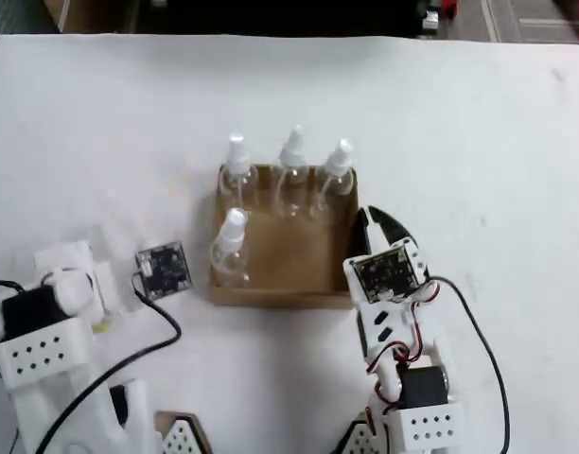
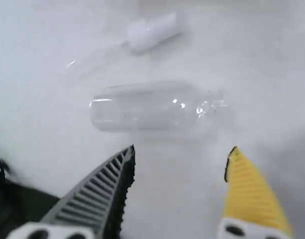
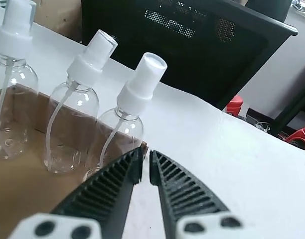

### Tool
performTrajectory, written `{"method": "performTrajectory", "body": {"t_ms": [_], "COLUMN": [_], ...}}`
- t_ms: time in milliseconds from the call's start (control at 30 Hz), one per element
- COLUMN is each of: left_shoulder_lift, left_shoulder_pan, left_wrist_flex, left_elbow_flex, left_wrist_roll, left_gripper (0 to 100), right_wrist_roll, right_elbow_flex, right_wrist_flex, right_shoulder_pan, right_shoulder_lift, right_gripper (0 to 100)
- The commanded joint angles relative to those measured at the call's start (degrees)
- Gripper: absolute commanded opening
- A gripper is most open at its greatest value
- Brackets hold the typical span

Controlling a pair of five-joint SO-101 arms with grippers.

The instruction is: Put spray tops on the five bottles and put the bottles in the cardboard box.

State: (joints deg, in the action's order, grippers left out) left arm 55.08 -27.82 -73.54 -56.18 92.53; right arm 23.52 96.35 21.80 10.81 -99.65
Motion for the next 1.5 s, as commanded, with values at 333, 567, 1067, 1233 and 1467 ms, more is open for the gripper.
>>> {"method": "performTrajectory", "body": {"t_ms": [333,567,1067,1233,1467], "left_shoulder_lift": [1.2,1.2,1.2,1.6,1.2], "left_shoulder_pan": [-1.2,3.1,10.6,9.6,4.9], "left_wrist_flex": [20.3,23.3,50.6,54.2,36.3], "left_elbow_flex": [-17.1,-17.4,-20.4,-17.2,-3.2], "left_wrist_roll": [3.9,-1.1,-27.1,-34.3,-30.7], "left_gripper": [28,28,27,25,25], "right_wrist_roll": [0.9,0.8,0.8,0.8,1.1], "right_elbow_flex": [0.7,0.7,0.7,0.7,0.7], "right_wrist_flex": [0.1,0.1,0.2,0.2,0.2], "right_shoulder_pan": [0.1,0.2,0.2,0.2,0.2], "right_shoulder_lift": [0.0,0.0,0.0,0.0,0.0], "right_gripper": [1.8,1.8,1.8,1.8,1.8]}}
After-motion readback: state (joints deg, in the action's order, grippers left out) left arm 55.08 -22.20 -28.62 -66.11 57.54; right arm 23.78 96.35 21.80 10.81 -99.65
